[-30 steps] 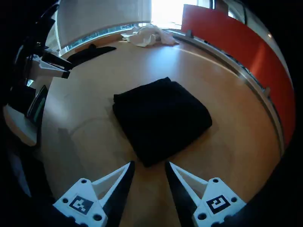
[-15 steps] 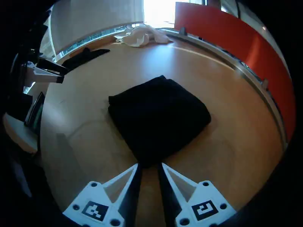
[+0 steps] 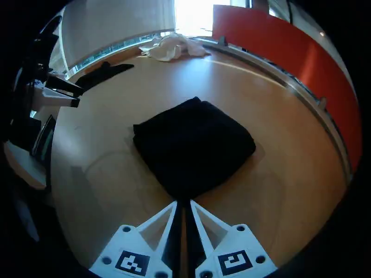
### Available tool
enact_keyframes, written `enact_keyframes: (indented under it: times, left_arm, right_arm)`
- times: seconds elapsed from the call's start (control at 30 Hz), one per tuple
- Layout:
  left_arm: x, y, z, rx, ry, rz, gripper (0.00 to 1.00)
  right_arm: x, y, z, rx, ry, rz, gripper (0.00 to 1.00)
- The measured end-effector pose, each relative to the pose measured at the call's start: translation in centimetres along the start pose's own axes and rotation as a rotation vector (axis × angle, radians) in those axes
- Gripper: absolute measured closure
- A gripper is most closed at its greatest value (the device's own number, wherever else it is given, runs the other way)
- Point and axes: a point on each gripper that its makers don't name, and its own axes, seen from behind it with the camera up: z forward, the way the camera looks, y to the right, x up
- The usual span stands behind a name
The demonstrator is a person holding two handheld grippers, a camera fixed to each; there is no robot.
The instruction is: Fold towel
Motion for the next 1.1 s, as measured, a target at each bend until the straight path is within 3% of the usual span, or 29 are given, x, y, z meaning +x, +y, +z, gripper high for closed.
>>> enact_keyframes:
  times: [0.4,0.87,1.1]
  left_arm:
    - [0.7,0.4,-0.1,-0.010,0.015,0.009,0.09]
    - [2.4,1.0,-0.9,-0.018,0.043,0.031,0.09]
    - [3.1,1.4,-1.0,-0.026,0.055,0.036,0.09]
  right_arm:
    - [4.8,2.0,-2.8,-0.048,0.077,-0.027,0.96]
    - [12.9,5.0,-8.7,-0.120,0.230,-0.057,0.96]
    - [15.0,6.5,-11.7,-0.154,0.270,-0.060,0.96]
